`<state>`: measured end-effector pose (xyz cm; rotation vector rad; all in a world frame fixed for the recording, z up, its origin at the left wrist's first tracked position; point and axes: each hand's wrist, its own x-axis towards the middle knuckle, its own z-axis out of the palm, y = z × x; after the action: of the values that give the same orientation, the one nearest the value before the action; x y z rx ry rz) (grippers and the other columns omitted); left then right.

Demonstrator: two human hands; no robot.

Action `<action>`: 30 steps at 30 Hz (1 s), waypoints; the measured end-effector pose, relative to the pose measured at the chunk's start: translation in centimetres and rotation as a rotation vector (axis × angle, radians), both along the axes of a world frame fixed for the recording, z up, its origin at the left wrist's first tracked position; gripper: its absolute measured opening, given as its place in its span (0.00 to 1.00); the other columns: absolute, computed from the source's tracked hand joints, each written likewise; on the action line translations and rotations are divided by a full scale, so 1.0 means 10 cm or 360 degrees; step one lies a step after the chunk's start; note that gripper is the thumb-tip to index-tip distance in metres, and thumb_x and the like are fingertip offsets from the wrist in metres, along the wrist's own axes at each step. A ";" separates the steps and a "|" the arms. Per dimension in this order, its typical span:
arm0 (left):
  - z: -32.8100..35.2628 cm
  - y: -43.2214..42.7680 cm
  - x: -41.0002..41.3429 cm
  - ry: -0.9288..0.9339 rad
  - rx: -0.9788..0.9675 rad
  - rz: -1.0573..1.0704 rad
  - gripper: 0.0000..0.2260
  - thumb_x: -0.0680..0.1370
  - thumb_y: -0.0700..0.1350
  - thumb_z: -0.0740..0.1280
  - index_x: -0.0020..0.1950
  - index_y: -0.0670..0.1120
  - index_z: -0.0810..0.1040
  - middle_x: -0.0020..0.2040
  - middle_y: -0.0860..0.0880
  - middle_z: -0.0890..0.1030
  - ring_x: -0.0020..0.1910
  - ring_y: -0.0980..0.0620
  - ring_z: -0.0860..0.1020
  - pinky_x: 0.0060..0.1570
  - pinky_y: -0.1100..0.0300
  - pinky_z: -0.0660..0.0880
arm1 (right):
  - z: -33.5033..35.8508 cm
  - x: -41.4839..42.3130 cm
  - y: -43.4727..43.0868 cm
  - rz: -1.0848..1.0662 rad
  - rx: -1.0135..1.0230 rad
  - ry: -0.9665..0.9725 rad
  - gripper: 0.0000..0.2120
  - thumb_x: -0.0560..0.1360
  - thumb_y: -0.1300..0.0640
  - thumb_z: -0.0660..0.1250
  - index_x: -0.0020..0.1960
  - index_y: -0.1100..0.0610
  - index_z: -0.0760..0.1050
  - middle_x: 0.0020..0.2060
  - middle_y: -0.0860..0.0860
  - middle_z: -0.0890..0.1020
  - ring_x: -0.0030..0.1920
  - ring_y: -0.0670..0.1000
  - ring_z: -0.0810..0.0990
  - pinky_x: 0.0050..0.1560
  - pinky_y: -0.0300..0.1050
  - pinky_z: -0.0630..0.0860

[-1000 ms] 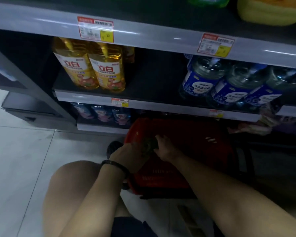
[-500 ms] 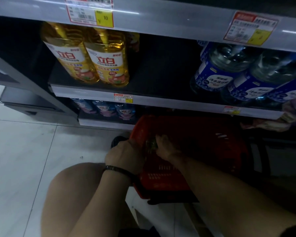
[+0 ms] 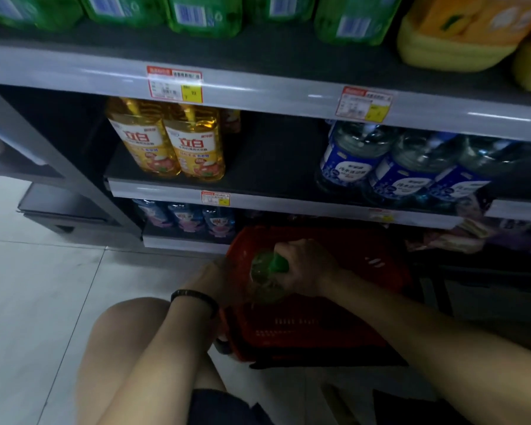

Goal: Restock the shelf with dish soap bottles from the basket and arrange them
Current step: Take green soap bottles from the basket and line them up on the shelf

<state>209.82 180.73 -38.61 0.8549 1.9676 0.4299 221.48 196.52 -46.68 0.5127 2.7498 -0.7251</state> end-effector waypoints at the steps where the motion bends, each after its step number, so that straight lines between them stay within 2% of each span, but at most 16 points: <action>1: -0.10 0.00 0.00 -0.0012 0.0122 -0.0050 0.33 0.80 0.39 0.73 0.80 0.48 0.60 0.73 0.52 0.70 0.75 0.52 0.69 0.52 0.82 0.68 | 0.22 0.04 0.00 -0.0007 -0.0009 0.0078 0.17 0.74 0.42 0.74 0.43 0.51 0.71 0.38 0.48 0.77 0.38 0.52 0.76 0.38 0.46 0.67; 2: -0.21 -0.02 0.00 -0.0033 0.0221 -0.0031 0.36 0.76 0.41 0.77 0.79 0.52 0.62 0.69 0.56 0.70 0.73 0.54 0.70 0.51 0.83 0.68 | 0.44 0.07 0.01 -0.0009 -0.0002 0.0157 0.17 0.73 0.43 0.75 0.42 0.51 0.71 0.37 0.48 0.78 0.37 0.52 0.77 0.37 0.46 0.68; 3: -0.23 -0.06 0.02 -0.0073 0.0328 0.0041 0.39 0.72 0.47 0.81 0.78 0.57 0.65 0.68 0.58 0.72 0.72 0.54 0.73 0.56 0.78 0.72 | 0.65 0.12 0.01 -0.0006 0.0017 0.0225 0.17 0.73 0.42 0.76 0.41 0.51 0.72 0.37 0.49 0.80 0.37 0.52 0.78 0.36 0.46 0.69; 4: -0.26 -0.11 0.04 -0.0100 0.0421 0.0108 0.39 0.69 0.53 0.82 0.76 0.61 0.68 0.68 0.59 0.76 0.70 0.53 0.77 0.61 0.68 0.77 | 0.86 0.16 0.00 -0.0008 0.0037 0.0276 0.17 0.72 0.42 0.76 0.41 0.50 0.72 0.37 0.49 0.80 0.37 0.51 0.78 0.37 0.46 0.70; 5: -0.27 -0.15 0.07 -0.0155 0.0516 0.0160 0.37 0.68 0.53 0.82 0.74 0.62 0.70 0.66 0.58 0.79 0.67 0.54 0.80 0.62 0.58 0.80 | 1.05 0.20 0.00 -0.0019 0.0058 0.0315 0.16 0.72 0.42 0.77 0.41 0.50 0.72 0.37 0.49 0.80 0.37 0.51 0.77 0.37 0.46 0.69; 8: -0.15 -0.20 0.23 -0.0297 0.0837 0.0272 0.33 0.71 0.39 0.81 0.73 0.53 0.74 0.63 0.53 0.83 0.64 0.52 0.82 0.58 0.54 0.82 | 1.54 0.30 -0.03 -0.0029 0.0134 0.0497 0.16 0.70 0.45 0.78 0.40 0.53 0.75 0.33 0.51 0.79 0.35 0.52 0.76 0.36 0.45 0.63; 12: 0.14 -0.21 0.45 -0.0282 0.1193 0.0430 0.34 0.71 0.35 0.81 0.74 0.47 0.73 0.66 0.45 0.82 0.67 0.43 0.81 0.63 0.44 0.81 | 2.12 0.38 -0.02 -0.0050 0.0050 0.0593 0.14 0.67 0.48 0.82 0.39 0.55 0.81 0.31 0.48 0.80 0.34 0.47 0.78 0.34 0.31 0.60; 13: 0.21 -0.21 0.48 -0.0280 0.1251 0.0471 0.33 0.71 0.33 0.80 0.73 0.45 0.74 0.66 0.44 0.83 0.67 0.43 0.81 0.64 0.44 0.81 | 2.25 0.40 -0.01 -0.0056 0.0018 0.0622 0.13 0.66 0.49 0.83 0.39 0.54 0.81 0.32 0.48 0.81 0.34 0.46 0.79 0.35 0.31 0.62; 16: 0.52 -0.18 0.54 -0.0223 0.1357 0.0585 0.30 0.71 0.35 0.81 0.70 0.44 0.76 0.62 0.47 0.85 0.63 0.47 0.83 0.60 0.49 0.82 | 2.60 0.40 0.05 -0.0137 -0.0106 0.0706 0.13 0.65 0.47 0.85 0.39 0.51 0.83 0.35 0.47 0.84 0.37 0.44 0.83 0.36 0.43 0.75; 18: 0.73 -0.15 0.54 -0.0219 0.1432 0.0615 0.28 0.71 0.35 0.80 0.70 0.45 0.76 0.61 0.49 0.86 0.61 0.48 0.85 0.56 0.53 0.84 | 2.76 0.39 0.13 -0.0209 -0.0205 0.0776 0.13 0.67 0.44 0.83 0.42 0.49 0.84 0.37 0.47 0.85 0.40 0.45 0.84 0.39 0.45 0.76; 20: 0.97 -0.13 0.51 -0.0211 0.1483 0.0687 0.27 0.73 0.35 0.79 0.70 0.46 0.77 0.60 0.50 0.87 0.59 0.49 0.86 0.55 0.53 0.84 | 2.84 0.42 0.23 -0.0286 -0.0321 0.0922 0.16 0.69 0.40 0.81 0.49 0.47 0.83 0.41 0.49 0.85 0.44 0.49 0.85 0.44 0.46 0.77; 22: 1.19 -0.10 0.41 -0.0201 0.1560 0.0741 0.25 0.73 0.38 0.79 0.69 0.45 0.78 0.58 0.49 0.88 0.58 0.49 0.86 0.55 0.50 0.85 | 2.84 0.50 0.33 -0.0352 -0.0393 0.1009 0.24 0.68 0.37 0.80 0.60 0.43 0.79 0.50 0.46 0.84 0.49 0.47 0.84 0.48 0.49 0.79; 25: 1.56 0.00 0.27 -0.0153 0.1640 0.0730 0.23 0.72 0.44 0.79 0.66 0.47 0.80 0.56 0.50 0.88 0.56 0.51 0.87 0.53 0.51 0.85 | 2.67 0.59 0.33 -0.0300 -0.0417 0.0911 0.37 0.69 0.39 0.81 0.73 0.34 0.69 0.66 0.40 0.81 0.58 0.43 0.82 0.57 0.51 0.82; 28: 1.83 0.18 0.14 -0.0154 0.1642 0.0717 0.20 0.75 0.46 0.79 0.66 0.47 0.80 0.56 0.48 0.89 0.53 0.52 0.87 0.50 0.56 0.85 | 2.50 0.51 0.25 -0.0240 -0.0633 0.0952 0.46 0.70 0.37 0.80 0.79 0.28 0.57 0.73 0.35 0.76 0.71 0.44 0.78 0.68 0.58 0.79; 30: 1.97 0.33 0.03 -0.0065 0.1595 0.0779 0.24 0.74 0.56 0.79 0.65 0.48 0.79 0.60 0.47 0.86 0.57 0.51 0.86 0.53 0.56 0.83 | 2.50 0.40 0.28 -0.0316 -0.0797 0.1091 0.46 0.70 0.35 0.79 0.80 0.27 0.55 0.73 0.36 0.76 0.72 0.46 0.78 0.70 0.59 0.77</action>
<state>210.07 184.00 -18.95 0.9057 1.8640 1.7936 225.46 199.31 -21.71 0.4888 2.9232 -1.8709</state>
